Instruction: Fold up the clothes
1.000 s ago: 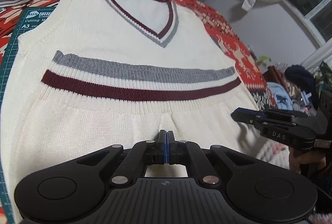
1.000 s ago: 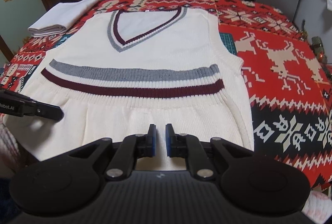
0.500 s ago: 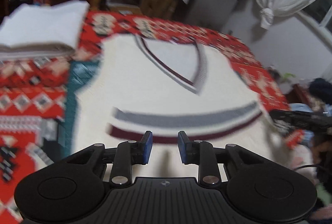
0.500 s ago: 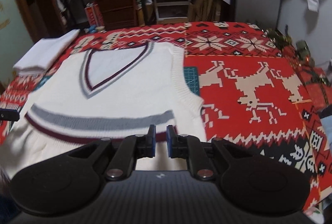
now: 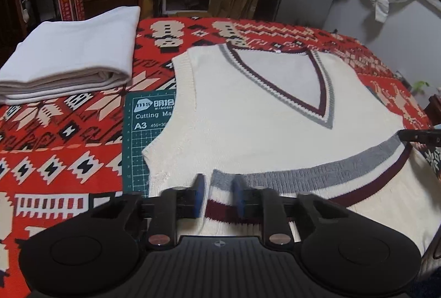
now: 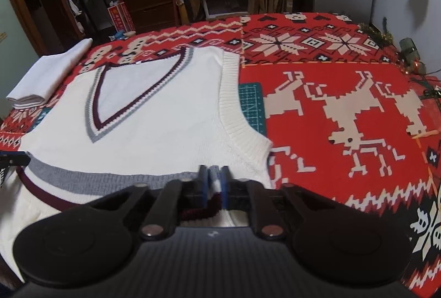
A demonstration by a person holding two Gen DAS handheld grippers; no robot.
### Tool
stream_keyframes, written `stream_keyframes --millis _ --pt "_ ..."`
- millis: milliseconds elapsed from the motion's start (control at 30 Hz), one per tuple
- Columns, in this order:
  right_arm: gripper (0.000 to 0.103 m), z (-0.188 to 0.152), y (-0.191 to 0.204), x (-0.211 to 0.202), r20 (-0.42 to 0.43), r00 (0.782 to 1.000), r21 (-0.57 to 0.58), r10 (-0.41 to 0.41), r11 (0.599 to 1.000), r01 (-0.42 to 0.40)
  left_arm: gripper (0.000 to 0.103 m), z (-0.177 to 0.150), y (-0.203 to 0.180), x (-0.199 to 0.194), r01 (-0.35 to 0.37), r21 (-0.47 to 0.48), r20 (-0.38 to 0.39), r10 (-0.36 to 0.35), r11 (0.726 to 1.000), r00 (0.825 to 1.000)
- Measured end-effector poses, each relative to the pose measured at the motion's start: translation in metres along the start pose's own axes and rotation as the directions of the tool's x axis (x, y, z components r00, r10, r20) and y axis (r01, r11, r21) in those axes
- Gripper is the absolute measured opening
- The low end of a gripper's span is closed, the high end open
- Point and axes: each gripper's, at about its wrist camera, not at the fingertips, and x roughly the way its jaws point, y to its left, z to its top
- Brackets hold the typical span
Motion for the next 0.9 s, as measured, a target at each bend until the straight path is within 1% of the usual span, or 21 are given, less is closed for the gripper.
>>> stream_keyframes --millis 100,167,233,267,300,367,400,433,500,633,767,833,900 --pt "0.005 0.000 0.004 0.000 0.011 0.999 -0.023 -0.032 0.999 0.032 0.008 -0.001 -0.002 -0.002 -0.040 0.029 0.009 0.040 0.999 0.999" --pt "0.006 0.001 0.001 0.001 0.013 0.999 -0.005 -0.045 0.999 0.045 0.009 -0.001 -0.003 -0.003 -0.064 0.041 0.012 0.064 0.997 0.998" --pt "0.010 0.003 -0.004 0.001 0.016 0.998 0.026 -0.061 0.998 0.061 0.017 0.000 -0.002 -0.005 -0.080 0.025 0.012 0.079 0.997 0.997" --pt "0.010 0.005 -0.007 -0.001 0.024 0.998 0.041 -0.061 0.997 0.060 0.023 0.002 -0.001 -0.006 -0.087 0.021 0.013 0.087 0.996 0.996" --pt "0.013 0.007 -0.008 -0.005 0.038 0.998 0.039 -0.059 0.998 0.057 0.024 0.004 -0.001 -0.009 -0.091 0.023 0.024 0.090 0.996 0.996" --pt "0.015 0.013 -0.007 -0.011 0.061 0.997 0.016 -0.051 0.999 0.050 0.027 0.013 0.000 -0.016 -0.092 0.042 0.053 0.090 0.995 0.995" --pt "0.019 0.018 -0.006 -0.013 0.066 0.997 -0.004 -0.044 0.999 0.044 0.032 0.019 -0.001 -0.019 -0.089 0.058 0.065 0.086 0.994 0.994" --pt "0.020 0.023 -0.005 -0.014 0.069 0.997 -0.024 -0.036 0.999 0.038 0.034 0.025 -0.001 -0.022 -0.087 0.074 0.077 0.081 0.993 0.994" --pt "0.022 0.037 -0.005 -0.011 0.070 0.997 -0.064 -0.019 0.998 0.023 0.036 0.040 -0.001 -0.024 -0.081 0.115 0.096 0.070 0.990 0.993" --pt "0.022 0.074 -0.007 0.001 0.070 0.998 -0.145 0.005 0.989 0.005 0.037 0.082 0.003 -0.001 -0.079 0.232 0.092 0.060 0.970 0.994" --pt "0.022 0.113 -0.006 0.025 0.076 0.997 -0.261 0.022 0.965 -0.001 0.036 0.120 0.011 0.041 -0.069 0.327 0.047 0.057 0.943 0.997" --pt "0.022 0.131 -0.006 0.045 0.059 0.998 -0.304 0.024 0.953 -0.005 0.036 0.136 0.017 0.062 -0.050 0.349 0.028 0.043 0.936 0.999" --pt "0.022 0.145 -0.006 0.066 0.037 0.999 -0.330 0.040 0.943 -0.026 0.036 0.149 0.023 0.081 -0.028 0.360 0.008 0.027 0.932 1.000"
